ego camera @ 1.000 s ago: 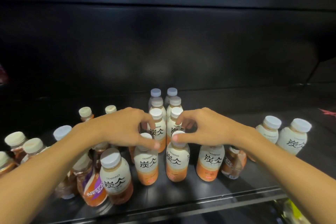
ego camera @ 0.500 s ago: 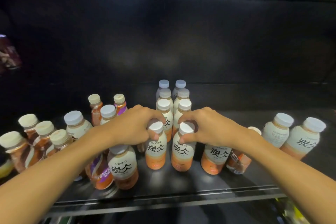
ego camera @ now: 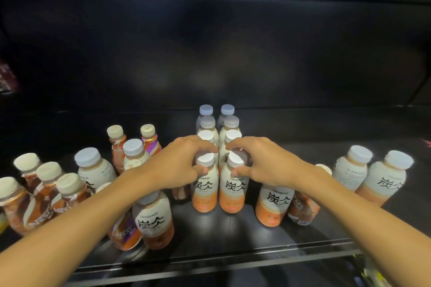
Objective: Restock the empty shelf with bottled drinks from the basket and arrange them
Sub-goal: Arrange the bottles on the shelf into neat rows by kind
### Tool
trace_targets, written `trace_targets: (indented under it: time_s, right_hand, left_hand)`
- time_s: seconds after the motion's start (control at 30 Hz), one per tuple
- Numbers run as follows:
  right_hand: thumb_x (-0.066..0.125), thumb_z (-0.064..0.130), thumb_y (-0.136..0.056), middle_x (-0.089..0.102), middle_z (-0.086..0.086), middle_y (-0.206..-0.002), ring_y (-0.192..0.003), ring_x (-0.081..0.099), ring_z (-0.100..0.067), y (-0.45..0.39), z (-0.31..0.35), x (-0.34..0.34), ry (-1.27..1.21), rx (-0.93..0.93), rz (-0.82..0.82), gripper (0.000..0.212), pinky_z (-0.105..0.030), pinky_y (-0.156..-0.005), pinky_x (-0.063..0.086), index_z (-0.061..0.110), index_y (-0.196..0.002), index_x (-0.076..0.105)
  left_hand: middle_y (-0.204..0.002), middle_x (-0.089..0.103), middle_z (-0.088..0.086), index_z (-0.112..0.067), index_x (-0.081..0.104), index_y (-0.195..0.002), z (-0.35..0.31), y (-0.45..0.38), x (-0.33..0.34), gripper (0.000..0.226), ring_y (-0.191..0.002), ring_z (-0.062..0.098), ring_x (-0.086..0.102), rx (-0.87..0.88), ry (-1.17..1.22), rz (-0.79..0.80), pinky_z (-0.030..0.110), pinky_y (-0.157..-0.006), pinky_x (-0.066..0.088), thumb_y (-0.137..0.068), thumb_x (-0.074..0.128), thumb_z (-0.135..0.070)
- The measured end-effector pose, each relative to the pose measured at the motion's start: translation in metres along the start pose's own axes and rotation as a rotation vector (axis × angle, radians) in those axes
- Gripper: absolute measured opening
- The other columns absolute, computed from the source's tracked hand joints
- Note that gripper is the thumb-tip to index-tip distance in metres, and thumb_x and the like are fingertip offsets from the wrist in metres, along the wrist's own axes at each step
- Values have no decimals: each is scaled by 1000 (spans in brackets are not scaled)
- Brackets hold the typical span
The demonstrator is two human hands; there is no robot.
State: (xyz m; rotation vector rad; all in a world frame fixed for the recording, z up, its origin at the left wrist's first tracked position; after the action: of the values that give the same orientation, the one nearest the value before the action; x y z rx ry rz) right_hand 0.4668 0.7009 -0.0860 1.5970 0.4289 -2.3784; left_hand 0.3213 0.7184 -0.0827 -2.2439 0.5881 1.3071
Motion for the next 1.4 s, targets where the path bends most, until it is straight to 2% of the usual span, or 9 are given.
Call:
trace_targets:
  time_s: [0.1,0.2,0.53,0.87,0.93,1.07,1.17,1.27,1.4]
  right_hand:
    - [80,49,-83,53,18,-100,-90,51,-9,1,-3,-6,78,24,-27,60,-26,-75,40,30,-134,55]
    - [81,50,-82,51,17,-82,-82,55,-12,-1,-5,-5,85,36,-27,54,-27,-69,42,30,-128,59]
    - [83,41,-83,64,6,-103,-88,55,-13,-5,-7,-4,66,52,-25,58,-30,-76,44,30,-135,59]
    - [80,47,-83,57,16,-90,-80,57,-5,-3,-8,-6,57,28,-24,56,-23,-67,41,33,-133,57]
    - [77,52,-84,61,15,-91,-81,60,-4,1,-6,-9,67,15,-11,55,-22,-67,45,34,-132,56]
    - [68,62,-88,69,11,-116,-103,65,-7,17,-15,-30,98,65,-12,51,-34,-87,56,35,-130,58]
    - [63,66,-88,69,13,-119,-105,64,-2,36,-36,-53,99,165,-41,51,-31,-90,56,32,-126,64]
    - [57,77,-82,70,16,-112,-100,65,0,61,-58,-68,72,256,-67,59,-28,-88,57,33,-120,67]
    - [59,82,-76,66,20,-110,-101,64,0,91,-81,-69,63,361,-24,65,-27,-90,56,35,-120,65]
  left_hand:
    - [-97,52,-21,-34,62,-124,2,1,-4,51,-87,2,54,-22,-39,-43,22,-76,42,-77,83,-40]
    - [-96,57,-16,-31,67,-119,-2,-4,-7,49,-86,6,55,-21,-84,-43,27,-75,45,-75,86,-41]
    - [-114,65,-11,-30,66,-124,-4,-8,-4,55,-103,11,61,-47,-88,-15,31,-86,52,-74,87,-38]
    - [-109,58,-16,-35,60,-127,-8,-4,-3,56,-98,10,60,-64,-124,-16,33,-82,54,-76,81,-48]
    - [-116,60,-14,-36,58,-128,-17,-5,-7,55,-105,12,60,-30,-169,-38,39,-85,55,-78,77,-52]
    - [-114,64,-10,-32,62,-125,-50,-8,-15,46,-105,14,60,98,-206,-124,39,-83,54,-85,70,-52]
    - [-111,66,-10,-28,68,-117,-76,-15,-14,38,-103,13,61,199,-190,-168,38,-84,53,-86,67,-50]
    - [-116,65,-10,-31,65,-123,-101,-26,1,43,-110,12,59,276,-171,-112,29,-90,45,-87,66,-55]
    - [-115,65,-8,-32,61,-128,-134,-36,27,50,-107,15,56,375,-204,-15,38,-96,45,-87,60,-62]
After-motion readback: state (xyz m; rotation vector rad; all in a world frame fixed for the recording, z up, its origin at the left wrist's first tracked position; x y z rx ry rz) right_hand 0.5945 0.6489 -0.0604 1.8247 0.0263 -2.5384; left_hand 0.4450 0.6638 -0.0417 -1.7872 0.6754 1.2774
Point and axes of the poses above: each hand's wrist, its own y-axis away from the middle knuckle, its own x-axis out of the palm, z = x × y, the point moved 10 cm from there along -y, towards the middle knuckle
